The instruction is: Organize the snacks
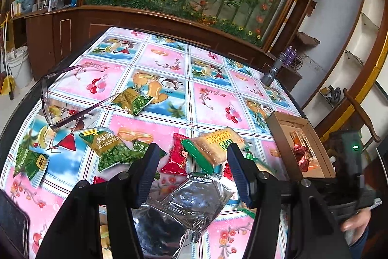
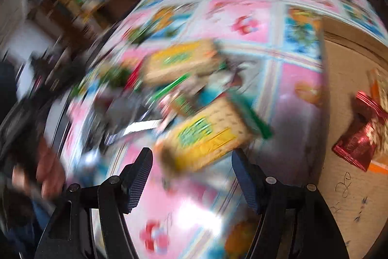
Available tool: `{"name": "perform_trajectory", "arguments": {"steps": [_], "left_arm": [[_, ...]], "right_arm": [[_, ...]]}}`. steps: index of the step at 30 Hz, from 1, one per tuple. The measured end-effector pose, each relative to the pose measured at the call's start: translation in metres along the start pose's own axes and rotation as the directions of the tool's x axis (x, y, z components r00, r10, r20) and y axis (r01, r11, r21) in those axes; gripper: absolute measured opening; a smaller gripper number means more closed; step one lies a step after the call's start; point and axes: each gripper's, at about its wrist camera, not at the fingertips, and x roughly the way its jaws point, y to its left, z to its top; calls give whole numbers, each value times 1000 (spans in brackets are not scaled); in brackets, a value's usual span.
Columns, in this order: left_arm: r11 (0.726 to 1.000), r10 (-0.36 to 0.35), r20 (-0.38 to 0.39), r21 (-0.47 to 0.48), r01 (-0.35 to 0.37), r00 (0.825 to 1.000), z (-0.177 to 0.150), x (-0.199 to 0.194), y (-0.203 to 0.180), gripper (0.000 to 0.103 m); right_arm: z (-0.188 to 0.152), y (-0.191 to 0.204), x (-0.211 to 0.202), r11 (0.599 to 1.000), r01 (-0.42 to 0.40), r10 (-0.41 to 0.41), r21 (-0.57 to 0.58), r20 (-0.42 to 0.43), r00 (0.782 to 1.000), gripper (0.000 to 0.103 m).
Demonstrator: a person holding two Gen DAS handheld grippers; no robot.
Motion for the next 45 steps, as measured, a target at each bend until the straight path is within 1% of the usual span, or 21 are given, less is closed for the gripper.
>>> {"name": "perform_trajectory", "arguments": {"steps": [2, 3, 5, 8, 10, 11, 12, 14, 16, 19, 20, 23, 27, 28, 30, 31, 33, 34, 35, 39, 45], "left_arm": [[1000, -1, 2, -8, 1, 1000, 1, -1, 1, 57], [1000, -2, 4, -13, 2, 1000, 1, -1, 1, 57], [1000, -2, 5, -13, 2, 1000, 0, -1, 2, 57], [1000, 6, -1, -8, -6, 1000, -1, -4, 4, 57], [1000, 17, -10, 12, -17, 1000, -3, -11, 6, 57], [999, 25, -17, 23, -24, 1000, -5, -13, 7, 57], [999, 30, -34, 44, -29, 999, -8, -17, 9, 58], [996, 22, -93, 93, -13, 995, -17, -23, 15, 67], [991, 29, -139, 135, -10, 990, -29, -29, 21, 72], [977, 60, -166, 213, -23, 984, -49, -36, 24, 87], [970, 74, -165, 239, -32, 983, -55, -37, 23, 88], [947, 126, -192, 314, -60, 973, -71, -27, 16, 89], [926, 211, -204, 356, -128, 956, -74, -6, 10, 89], [924, 231, -212, 352, -146, 950, -74, 0, 12, 89], [942, 208, -235, 311, -129, 950, -71, 6, 19, 89], [954, 188, -242, 274, -119, 952, -69, 8, 24, 89], [966, 169, -236, 234, -113, 957, -65, 11, 31, 79], [964, 178, -224, 235, -124, 958, -65, 11, 30, 65], [959, 195, -216, 248, -140, 957, -65, 11, 28, 56], [957, 215, -199, 240, -165, 956, -65, 10, 23, 55], [973, 139, -128, 202, -111, 982, -50, -9, 8, 55]], "right_arm": [[2, 3, 5, 998, 66, -68, 22, 58, 996, 73], [3, 11, 10, 992, 128, -126, -15, 83, 989, 74], [-1, 28, 17, 976, 197, -186, -92, 115, 976, 75], [-9, 47, 27, 923, 332, -299, -193, 182, 937, 73], [-9, 42, 21, 932, 309, -276, -188, 182, 944, 53], [-8, 37, 18, 934, 310, -279, -177, 182, 943, 51], [-7, 34, 17, 938, 304, -274, -167, 182, 944, 50], [-3, 23, 12, 961, 246, -222, -128, 176, 959, 50], [-1, 17, 9, 978, 190, -173, -85, 178, 969, 50], [-2, 22, 4, 981, 176, -156, -87, 195, 968, 50], [-3, 25, 4, 980, 178, -157, -92, 202, 967, 50], [-4, 30, 4, 980, 171, -147, -102, 208, 967, 50], [-5, 31, 2, 983, 154, -129, -105, 210, 969, 50], [-4, 30, 3, 983, 153, -129, -104, 208, 969, 50], [-4, 29, 3, 984, 147, -124, -99, 206, 971, 50], [-4, 29, 2, 985, 143, -120, -98, 206, 971, 50], [-4, 29, 1, 985, 140, -117, -97, 207, 971, 50], [-3, 28, 1, 985, 138, -116, -99, 206, 972, 50], [-3, 29, 1, 985, 143, -120, -101, 202, 972, 50], [-4, 29, 6, 981, 161, -139, -108, 186, 973, 50], [-3, 27, -1, 985, 143, -121, -93, 210, 970, 50]]}}
